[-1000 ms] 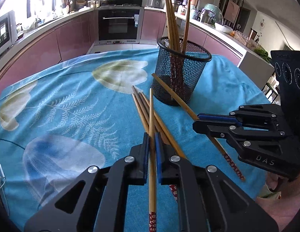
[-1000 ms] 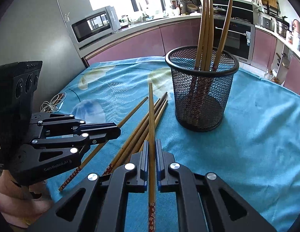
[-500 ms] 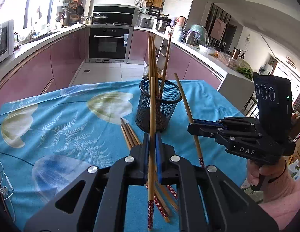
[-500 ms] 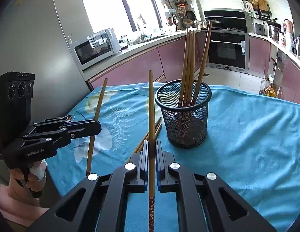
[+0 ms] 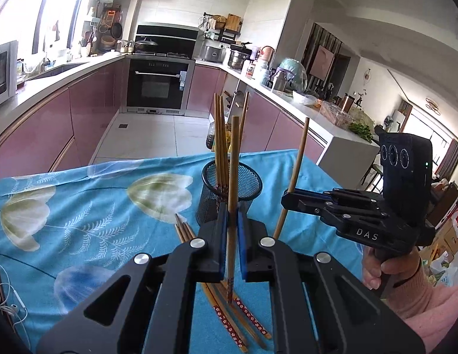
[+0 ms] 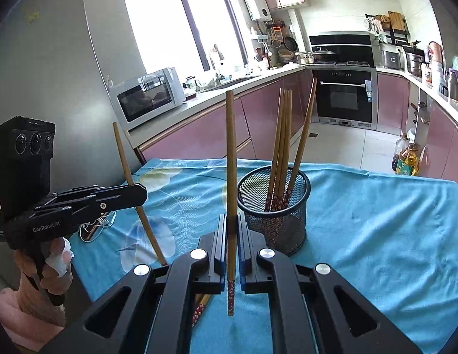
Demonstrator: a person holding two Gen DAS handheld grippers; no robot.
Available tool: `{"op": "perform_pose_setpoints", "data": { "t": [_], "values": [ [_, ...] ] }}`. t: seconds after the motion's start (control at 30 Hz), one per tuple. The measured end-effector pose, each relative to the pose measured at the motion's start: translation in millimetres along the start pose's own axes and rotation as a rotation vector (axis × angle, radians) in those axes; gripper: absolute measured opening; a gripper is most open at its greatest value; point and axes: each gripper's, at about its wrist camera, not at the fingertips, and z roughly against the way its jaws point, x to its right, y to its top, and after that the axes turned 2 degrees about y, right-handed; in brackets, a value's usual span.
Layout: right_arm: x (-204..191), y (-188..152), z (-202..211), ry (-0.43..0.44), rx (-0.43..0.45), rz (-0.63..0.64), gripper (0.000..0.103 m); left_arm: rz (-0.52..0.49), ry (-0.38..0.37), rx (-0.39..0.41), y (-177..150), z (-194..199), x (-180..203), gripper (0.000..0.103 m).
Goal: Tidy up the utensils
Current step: 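Lower the left tool's chopstick into the black mesh cup while the right tool inserts its own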
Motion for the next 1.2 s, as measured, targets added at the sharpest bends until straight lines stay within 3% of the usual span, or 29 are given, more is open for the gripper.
{"op": "perform_pose_setpoints", "data": {
  "t": [0.7, 1.2],
  "values": [
    [10, 55, 21, -0.011, 0.13, 0.027, 0.006, -0.003, -0.019, 0.146, 76, 8, 11, 0.007],
    [26, 88, 15, -0.033, 0.183, 0.003, 0.006, -0.007, -0.002, 0.184, 99, 6, 19, 0.007]
  ]
}}
